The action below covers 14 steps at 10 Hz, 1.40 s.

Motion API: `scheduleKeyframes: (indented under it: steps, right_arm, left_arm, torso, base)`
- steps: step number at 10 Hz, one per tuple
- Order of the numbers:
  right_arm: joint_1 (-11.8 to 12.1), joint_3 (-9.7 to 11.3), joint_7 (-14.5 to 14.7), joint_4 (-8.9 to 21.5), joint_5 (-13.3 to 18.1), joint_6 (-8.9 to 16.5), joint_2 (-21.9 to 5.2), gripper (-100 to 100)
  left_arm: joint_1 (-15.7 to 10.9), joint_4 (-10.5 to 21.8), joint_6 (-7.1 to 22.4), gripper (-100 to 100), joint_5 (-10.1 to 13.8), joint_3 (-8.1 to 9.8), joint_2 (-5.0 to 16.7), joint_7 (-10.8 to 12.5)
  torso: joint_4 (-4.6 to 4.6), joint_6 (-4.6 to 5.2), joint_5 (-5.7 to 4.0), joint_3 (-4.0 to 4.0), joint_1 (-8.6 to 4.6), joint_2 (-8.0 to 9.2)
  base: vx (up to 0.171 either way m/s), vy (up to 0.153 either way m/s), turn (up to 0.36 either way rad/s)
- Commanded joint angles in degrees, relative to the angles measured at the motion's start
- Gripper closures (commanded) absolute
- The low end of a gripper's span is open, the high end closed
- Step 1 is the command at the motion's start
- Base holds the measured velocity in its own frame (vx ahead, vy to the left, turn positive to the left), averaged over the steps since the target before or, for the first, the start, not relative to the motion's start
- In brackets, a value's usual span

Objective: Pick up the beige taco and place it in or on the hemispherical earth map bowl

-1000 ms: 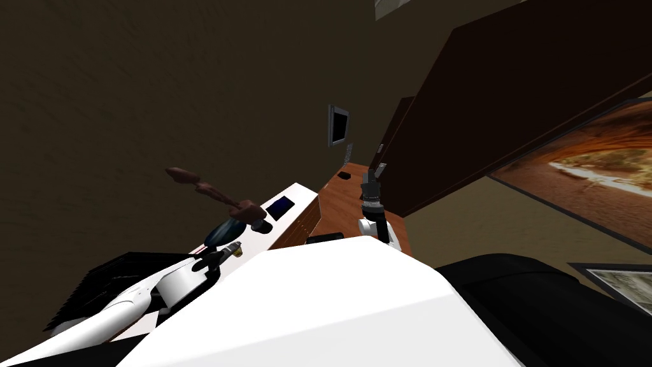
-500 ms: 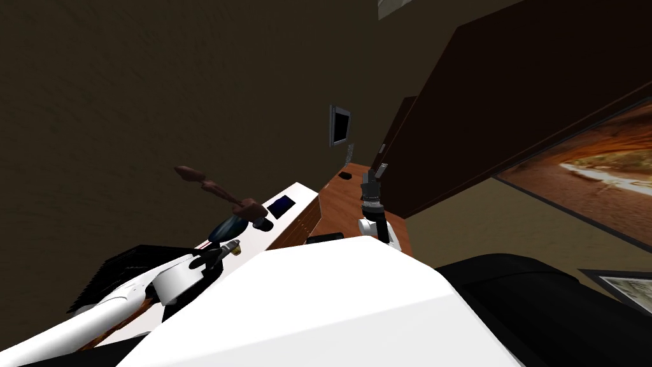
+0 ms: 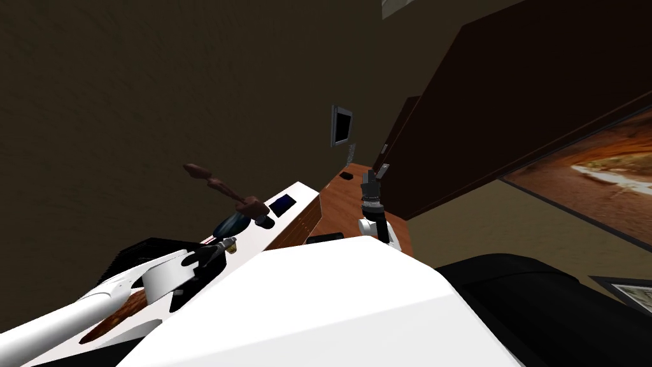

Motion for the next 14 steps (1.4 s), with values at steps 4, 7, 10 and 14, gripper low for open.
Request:
scheduleKeyframes:
  steps: [4,7,10,14]
  right_arm:
    - [0.00,0.00,0.00,0.00,0.00,0.00,0.00,0]
    - [0.00,0.00,0.00,0.00,0.00,0.00,0.00,0]
    - [0.00,0.00,0.00,0.00,0.00,0.00,0.00,0]
    - [0.00,0.00,0.00,0.00,0.00,0.00,0.00,0]
  left_arm:
    - [-2.11,-3.81,0.37,100,2.15,-3.52,6.44,-0.36]
    - [-3.00,-5.87,0.37,100,3.42,-4.96,9.71,-0.41]
    - [-3.16,-7.96,0.20,100,5.59,-5.30,13.13,0.30]
    - [-0.29,-9.43,0.85,100,9.48,-2.61,16.75,4.13]
  torso:
    - [0.00,-0.01,-0.03,0.00,-0.05,0.01]
    - [0.01,-0.02,-0.03,0.02,-0.05,0.03]
    - [0.02,-0.02,0.01,0.03,0.02,0.04]
    - [0.02,0.03,0.06,-0.06,0.19,-0.14]
  base:
    - [-0.020,-0.008,0.042]
    - [-0.023,-0.003,0.034]
    - [-0.026,0.012,0.005]
    - [0.006,0.045,-0.131]
